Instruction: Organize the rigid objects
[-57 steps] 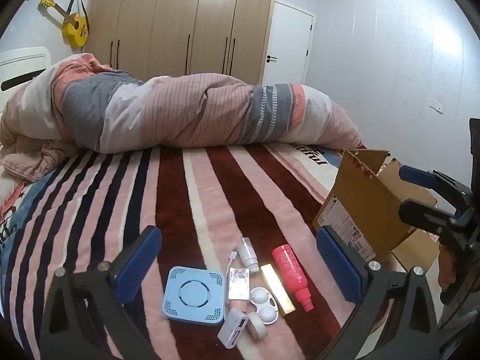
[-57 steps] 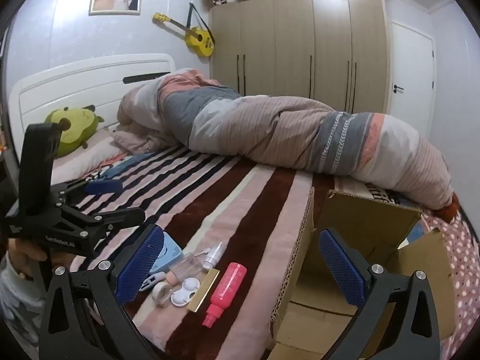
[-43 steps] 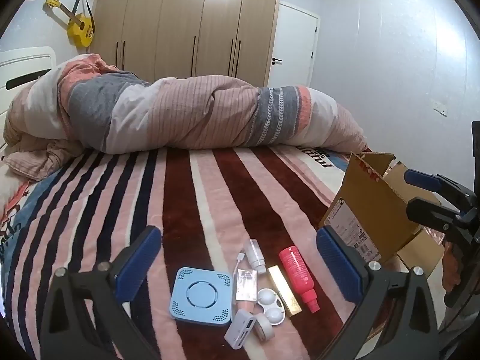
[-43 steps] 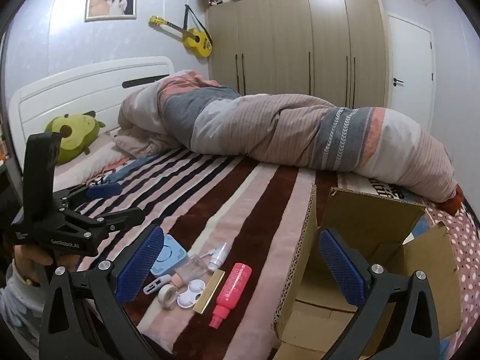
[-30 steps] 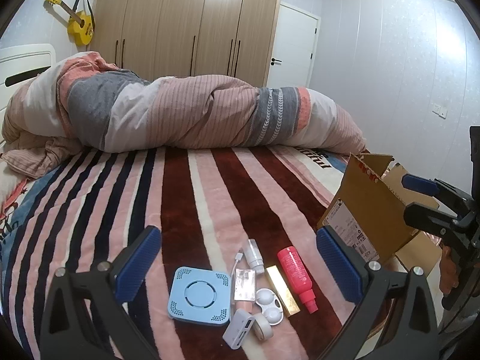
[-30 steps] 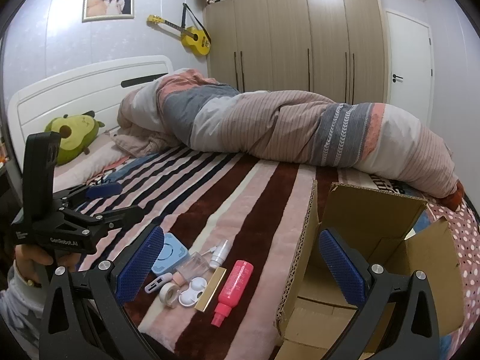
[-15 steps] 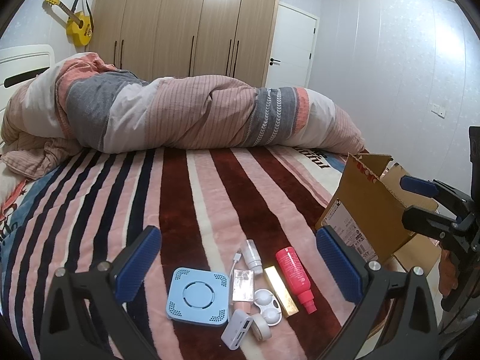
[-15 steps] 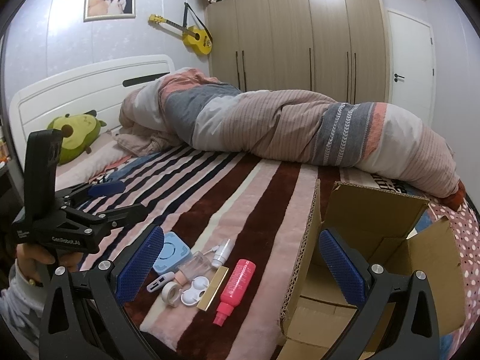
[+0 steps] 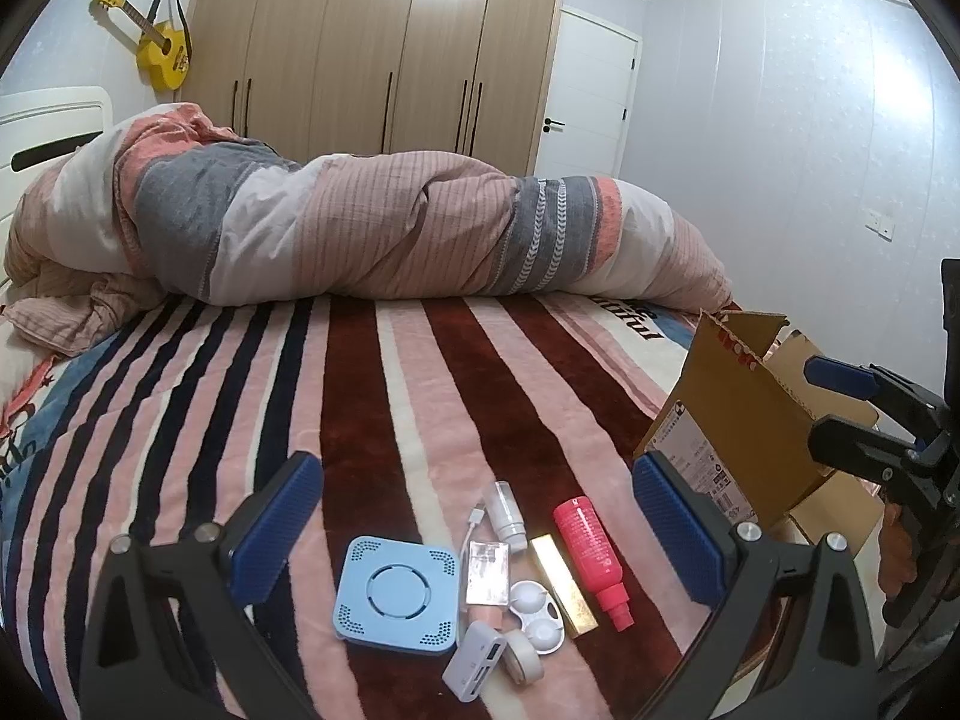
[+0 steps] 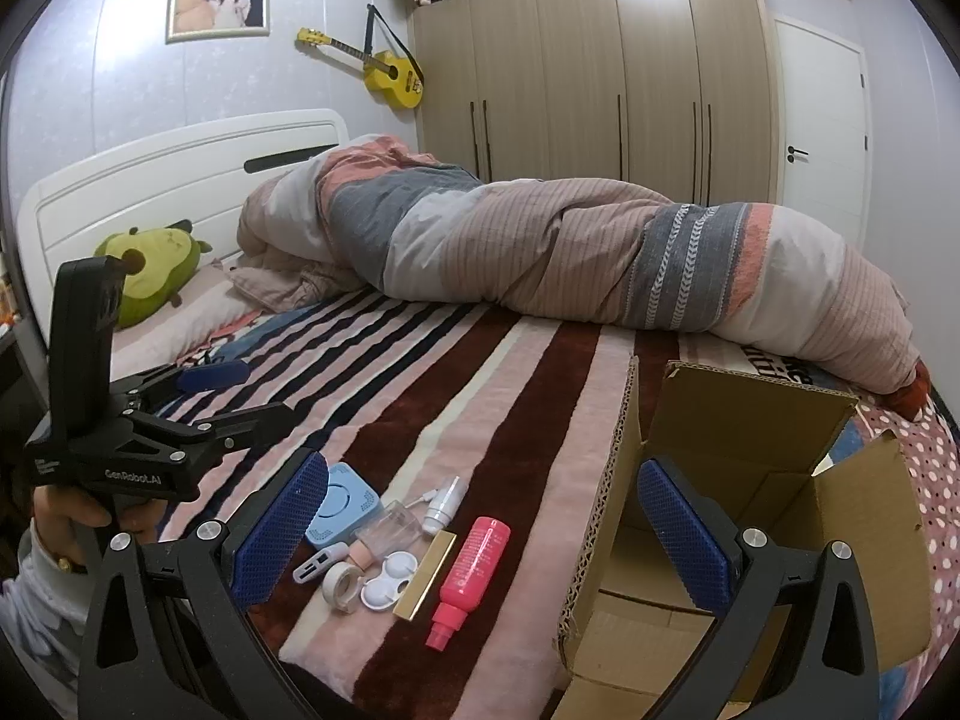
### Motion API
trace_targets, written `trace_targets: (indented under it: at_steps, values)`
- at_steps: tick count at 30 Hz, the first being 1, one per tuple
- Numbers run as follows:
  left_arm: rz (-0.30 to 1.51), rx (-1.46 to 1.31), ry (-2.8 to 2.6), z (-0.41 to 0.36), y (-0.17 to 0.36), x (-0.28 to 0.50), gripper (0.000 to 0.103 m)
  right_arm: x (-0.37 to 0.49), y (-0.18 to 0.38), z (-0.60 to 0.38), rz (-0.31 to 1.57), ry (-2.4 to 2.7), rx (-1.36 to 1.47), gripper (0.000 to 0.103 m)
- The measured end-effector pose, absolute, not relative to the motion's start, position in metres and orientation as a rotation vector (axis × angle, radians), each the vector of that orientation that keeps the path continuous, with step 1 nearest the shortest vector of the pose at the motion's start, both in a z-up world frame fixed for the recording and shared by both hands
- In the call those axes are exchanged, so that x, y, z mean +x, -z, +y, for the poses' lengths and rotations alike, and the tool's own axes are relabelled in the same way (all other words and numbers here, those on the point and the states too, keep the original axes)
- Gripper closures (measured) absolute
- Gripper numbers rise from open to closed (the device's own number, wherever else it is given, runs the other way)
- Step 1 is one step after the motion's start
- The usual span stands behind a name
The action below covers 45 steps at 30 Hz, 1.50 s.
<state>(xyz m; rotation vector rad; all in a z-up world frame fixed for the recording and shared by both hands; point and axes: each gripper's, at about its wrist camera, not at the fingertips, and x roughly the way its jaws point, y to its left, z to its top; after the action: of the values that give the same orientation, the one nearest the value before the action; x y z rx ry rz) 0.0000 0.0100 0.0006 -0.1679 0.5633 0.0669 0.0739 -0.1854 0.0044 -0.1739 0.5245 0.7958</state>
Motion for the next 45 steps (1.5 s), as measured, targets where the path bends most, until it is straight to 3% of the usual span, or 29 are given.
trace_targets:
  at_steps: [16,20,23,25,30,31,33,45]
  values:
    - [0.558,-0.166,-0.079,0.013,0.002,0.0,0.0,0.075,-0.005,-0.187,0.519,-0.785,-0.176,0.002]
    - [0.551,-0.168,-0.071,0.016,0.003,-0.001,0.0,0.069,-0.006,-0.184,0.515,-0.771,-0.203,0.021]
    - [0.542,-0.168,-0.065,0.024,0.004,-0.003,0.0,0.061,-0.009,-0.174,0.506,-0.768,-0.233,0.041]
    - [0.538,-0.167,-0.063,0.033,0.005,-0.005,0.0,0.056,-0.009,-0.164,0.51,-0.78,-0.252,0.047]
    - [0.534,-0.181,-0.053,0.064,0.014,-0.016,0.0,0.044,0.001,-0.115,0.571,-0.883,-0.324,0.044]
    - [0.538,-0.187,-0.051,0.072,0.017,-0.017,0.0,0.041,0.006,-0.106,0.587,-0.903,-0.332,0.039]
    - [0.549,-0.195,-0.049,0.085,0.023,-0.02,0.0,0.04,0.018,-0.085,0.635,-0.953,-0.356,0.016]
    - [0.671,-0.237,-0.075,0.137,0.081,-0.013,0.0,0.062,0.113,0.008,0.763,-1.095,-0.592,0.015]
